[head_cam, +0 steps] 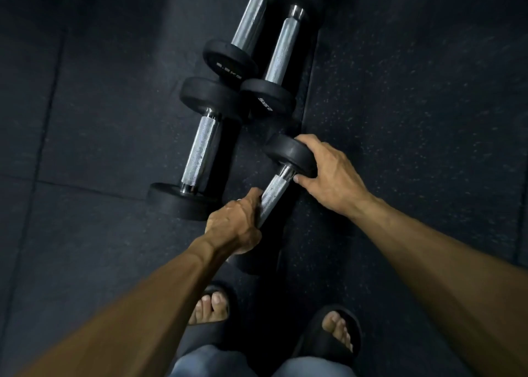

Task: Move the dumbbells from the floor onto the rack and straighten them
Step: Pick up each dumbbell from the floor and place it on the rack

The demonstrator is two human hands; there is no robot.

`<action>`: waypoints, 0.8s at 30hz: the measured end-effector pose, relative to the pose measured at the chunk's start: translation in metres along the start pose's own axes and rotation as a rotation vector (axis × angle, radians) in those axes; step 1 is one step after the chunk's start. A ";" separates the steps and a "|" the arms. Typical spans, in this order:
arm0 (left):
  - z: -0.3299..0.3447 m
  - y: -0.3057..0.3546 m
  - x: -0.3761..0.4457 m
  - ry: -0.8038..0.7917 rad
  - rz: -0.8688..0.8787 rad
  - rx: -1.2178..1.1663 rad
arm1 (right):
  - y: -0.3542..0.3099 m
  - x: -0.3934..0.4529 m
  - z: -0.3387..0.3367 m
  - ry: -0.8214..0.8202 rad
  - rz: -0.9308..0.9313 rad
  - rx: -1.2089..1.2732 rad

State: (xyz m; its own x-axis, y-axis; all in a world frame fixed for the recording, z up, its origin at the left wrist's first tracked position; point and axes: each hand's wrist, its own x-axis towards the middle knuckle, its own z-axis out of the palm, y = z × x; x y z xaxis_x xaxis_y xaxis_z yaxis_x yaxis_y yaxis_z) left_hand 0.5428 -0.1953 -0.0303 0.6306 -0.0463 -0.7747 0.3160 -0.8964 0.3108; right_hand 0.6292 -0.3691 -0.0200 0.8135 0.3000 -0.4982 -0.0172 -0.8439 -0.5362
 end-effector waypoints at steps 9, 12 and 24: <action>-0.013 0.011 -0.040 -0.129 0.024 -0.034 | -0.008 -0.039 -0.019 -0.025 0.061 0.041; -0.031 0.024 -0.065 -0.148 0.037 -0.045 | -0.023 -0.057 -0.042 -0.009 0.066 0.061; -0.196 0.114 -0.200 -0.057 0.213 -0.011 | -0.138 -0.151 -0.229 0.189 0.037 0.030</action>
State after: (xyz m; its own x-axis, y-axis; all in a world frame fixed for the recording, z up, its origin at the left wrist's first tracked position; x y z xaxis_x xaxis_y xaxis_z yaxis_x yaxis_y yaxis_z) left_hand 0.5912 -0.2021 0.2681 0.6428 -0.2589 -0.7209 0.1883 -0.8588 0.4764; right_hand 0.6422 -0.3998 0.2847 0.9067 0.1777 -0.3824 -0.0639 -0.8385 -0.5411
